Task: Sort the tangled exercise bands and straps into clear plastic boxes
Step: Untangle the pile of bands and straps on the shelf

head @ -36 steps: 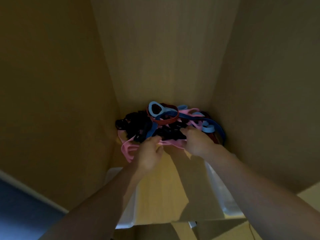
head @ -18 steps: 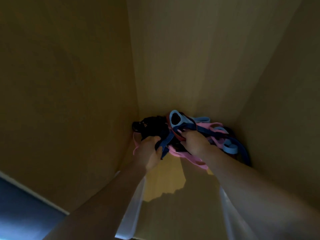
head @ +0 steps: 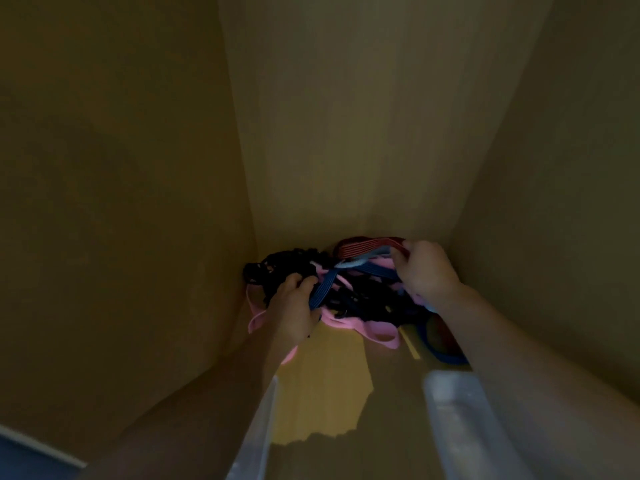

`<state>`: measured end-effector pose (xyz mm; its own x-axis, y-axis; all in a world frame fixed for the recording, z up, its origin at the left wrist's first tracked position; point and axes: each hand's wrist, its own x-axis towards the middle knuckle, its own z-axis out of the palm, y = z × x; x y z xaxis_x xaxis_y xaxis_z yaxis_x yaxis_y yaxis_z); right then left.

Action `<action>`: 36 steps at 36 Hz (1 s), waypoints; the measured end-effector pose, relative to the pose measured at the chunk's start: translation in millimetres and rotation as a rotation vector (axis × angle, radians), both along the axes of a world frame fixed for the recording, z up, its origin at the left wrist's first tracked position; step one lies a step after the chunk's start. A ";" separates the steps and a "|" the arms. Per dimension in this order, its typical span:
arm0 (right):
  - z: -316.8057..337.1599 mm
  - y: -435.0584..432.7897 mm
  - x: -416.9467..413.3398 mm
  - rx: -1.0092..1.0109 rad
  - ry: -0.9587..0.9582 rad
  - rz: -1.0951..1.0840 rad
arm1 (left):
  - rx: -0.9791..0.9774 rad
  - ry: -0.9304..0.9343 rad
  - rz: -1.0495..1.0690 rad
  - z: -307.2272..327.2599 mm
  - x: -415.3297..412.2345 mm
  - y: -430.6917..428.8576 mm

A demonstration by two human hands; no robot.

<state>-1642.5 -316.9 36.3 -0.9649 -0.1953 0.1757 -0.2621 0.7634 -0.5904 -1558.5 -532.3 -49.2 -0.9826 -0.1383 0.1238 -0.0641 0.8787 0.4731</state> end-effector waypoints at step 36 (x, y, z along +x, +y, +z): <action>115.0 12.5 -4.2 -0.296 0.068 -0.137 | 0.336 -0.052 0.120 85.9 -30.0 -35.8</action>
<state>-1646.7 -304.4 151.3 -0.9628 0.0047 0.2700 -0.2150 0.5919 -0.7768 -1588.5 -568.1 36.7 -0.9608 -0.2773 0.0025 -0.1885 0.6595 0.7277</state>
